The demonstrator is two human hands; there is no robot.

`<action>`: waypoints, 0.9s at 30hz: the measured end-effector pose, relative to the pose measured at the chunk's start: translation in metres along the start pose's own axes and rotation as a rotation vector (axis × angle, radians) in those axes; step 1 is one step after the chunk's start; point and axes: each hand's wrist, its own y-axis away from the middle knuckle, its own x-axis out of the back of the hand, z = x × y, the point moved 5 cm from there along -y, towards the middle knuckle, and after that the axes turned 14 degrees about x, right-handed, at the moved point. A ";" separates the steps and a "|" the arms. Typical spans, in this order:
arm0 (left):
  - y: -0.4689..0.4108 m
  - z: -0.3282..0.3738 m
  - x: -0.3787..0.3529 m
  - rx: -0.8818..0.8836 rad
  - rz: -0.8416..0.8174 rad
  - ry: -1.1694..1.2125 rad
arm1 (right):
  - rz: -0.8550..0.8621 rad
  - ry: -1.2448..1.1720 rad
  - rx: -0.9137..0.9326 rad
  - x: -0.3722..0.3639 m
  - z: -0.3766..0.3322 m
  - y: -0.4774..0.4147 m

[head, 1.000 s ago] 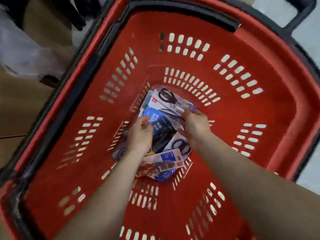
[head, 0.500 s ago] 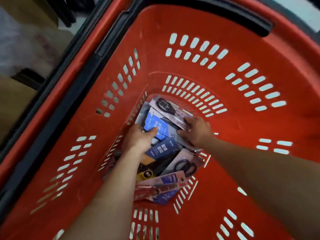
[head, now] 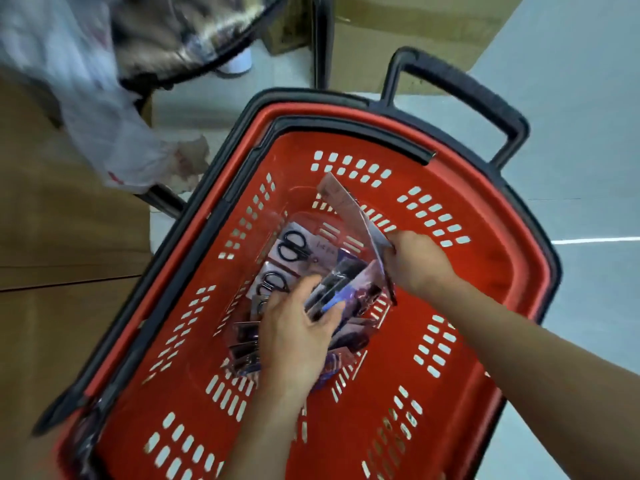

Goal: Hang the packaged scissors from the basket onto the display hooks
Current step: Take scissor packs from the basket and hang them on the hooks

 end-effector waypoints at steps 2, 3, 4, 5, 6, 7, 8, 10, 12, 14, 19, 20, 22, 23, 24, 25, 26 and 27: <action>0.026 0.017 0.017 -0.098 0.024 0.031 | 0.028 0.070 0.058 0.027 -0.010 0.024; 0.038 0.025 0.025 -0.128 0.009 0.057 | 0.048 0.104 0.088 0.041 -0.015 0.036; 0.050 0.030 0.034 -0.140 -0.018 0.098 | 0.072 0.128 0.120 0.056 -0.021 0.050; 0.061 0.033 0.044 -0.139 -0.041 0.145 | 0.095 0.133 0.150 0.069 -0.025 0.064; 0.072 0.035 0.056 -0.133 -0.038 0.193 | 0.111 0.125 0.171 0.081 -0.028 0.078; 0.082 0.034 0.070 -0.118 -0.012 0.245 | 0.127 0.112 0.187 0.092 -0.030 0.091; 0.093 0.034 0.083 -0.092 0.022 0.310 | 0.134 0.088 0.192 0.102 -0.031 0.104; 0.116 0.031 0.107 -0.014 0.059 0.460 | 0.145 0.008 0.179 0.119 -0.034 0.128; 0.137 0.027 0.124 0.078 0.104 0.558 | 0.176 -0.118 0.160 0.135 -0.041 0.150; 0.157 0.023 0.140 0.151 0.150 0.618 | 0.187 -0.218 0.145 0.150 -0.051 0.173; 0.205 0.031 0.188 0.200 0.218 0.696 | 0.177 -0.333 0.252 0.183 -0.088 0.217; 0.214 0.035 0.200 0.192 0.203 0.701 | 0.179 -0.331 0.267 0.192 -0.096 0.225; 0.232 0.048 0.225 0.160 0.164 0.706 | 0.165 -0.266 0.289 0.215 -0.113 0.243; 0.242 0.055 0.239 0.149 0.155 0.703 | 0.163 -0.218 0.308 0.228 -0.122 0.251; 0.251 0.062 0.253 0.136 0.145 0.698 | 0.176 -0.190 0.345 0.243 -0.134 0.261; 0.259 0.071 0.265 0.121 0.129 0.697 | 0.177 -0.199 0.387 0.259 -0.147 0.271; 0.267 0.081 0.276 0.110 0.114 0.695 | 0.150 -0.242 0.435 0.273 -0.163 0.283; 0.275 0.093 0.284 0.099 0.094 0.688 | 0.091 -0.273 0.475 0.285 -0.178 0.294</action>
